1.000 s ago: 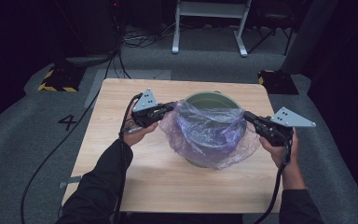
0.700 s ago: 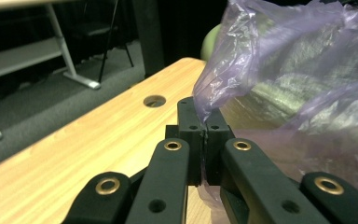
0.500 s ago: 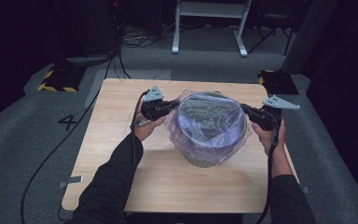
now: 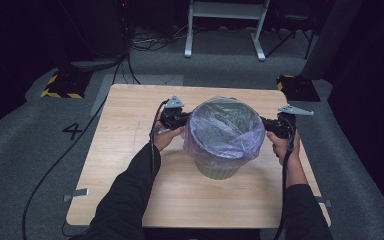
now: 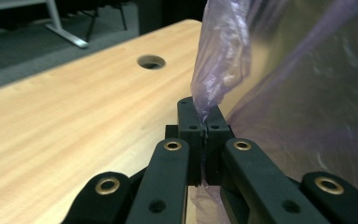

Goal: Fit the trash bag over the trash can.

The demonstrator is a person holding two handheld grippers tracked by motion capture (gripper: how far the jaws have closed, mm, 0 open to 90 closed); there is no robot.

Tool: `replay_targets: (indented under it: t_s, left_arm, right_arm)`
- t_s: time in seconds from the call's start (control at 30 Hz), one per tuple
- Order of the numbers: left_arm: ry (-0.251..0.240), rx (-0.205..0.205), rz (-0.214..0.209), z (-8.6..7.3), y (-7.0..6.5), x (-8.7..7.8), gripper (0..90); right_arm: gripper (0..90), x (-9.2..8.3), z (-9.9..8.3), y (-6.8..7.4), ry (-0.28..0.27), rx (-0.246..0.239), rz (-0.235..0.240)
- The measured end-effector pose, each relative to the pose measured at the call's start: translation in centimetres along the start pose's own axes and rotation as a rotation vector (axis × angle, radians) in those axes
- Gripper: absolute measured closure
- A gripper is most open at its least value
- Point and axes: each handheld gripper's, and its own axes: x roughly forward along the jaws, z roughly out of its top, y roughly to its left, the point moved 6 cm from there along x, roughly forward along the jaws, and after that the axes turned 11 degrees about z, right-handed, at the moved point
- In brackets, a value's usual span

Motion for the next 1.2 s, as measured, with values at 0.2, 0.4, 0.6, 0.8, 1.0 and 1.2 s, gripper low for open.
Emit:
replay_targets:
  t_s: [0.2, 0.4, 0.6, 0.8, 1.0, 1.2]
  left_arm:
    - [0.010, 0.011, -0.015, -1.7, 0.2, -0.7, 86.2]
    - [-0.008, 0.036, -0.008, -2.5, 1.0, -3.4, 73.4]
    - [-0.045, 0.062, 0.055, -2.6, 1.7, -6.9, 44.8]
    - [-0.093, 0.062, 0.062, -2.8, 2.6, -10.6, 28.7]
    - [-0.140, 0.117, -0.025, -1.9, 0.4, -13.3, 22.8]
    - [-0.112, 0.229, -0.129, -1.5, -3.9, -13.3, 20.7]
  right_arm:
    - [90.0, -0.3, -1.8, -0.8, 0.020, 0.021, -0.011]
    - [84.8, -1.4, -2.4, -1.0, 0.034, 0.020, -0.007]
    - [63.6, -2.9, -2.6, -1.0, 0.024, -0.003, -0.028]
    - [40.3, -6.3, -1.6, -0.9, -0.001, -0.095, -0.078]
    - [31.4, -8.6, -0.5, -0.1, -0.039, -0.162, -0.102]
    - [29.3, -10.4, 0.2, 0.0, 0.028, -0.249, -0.220]
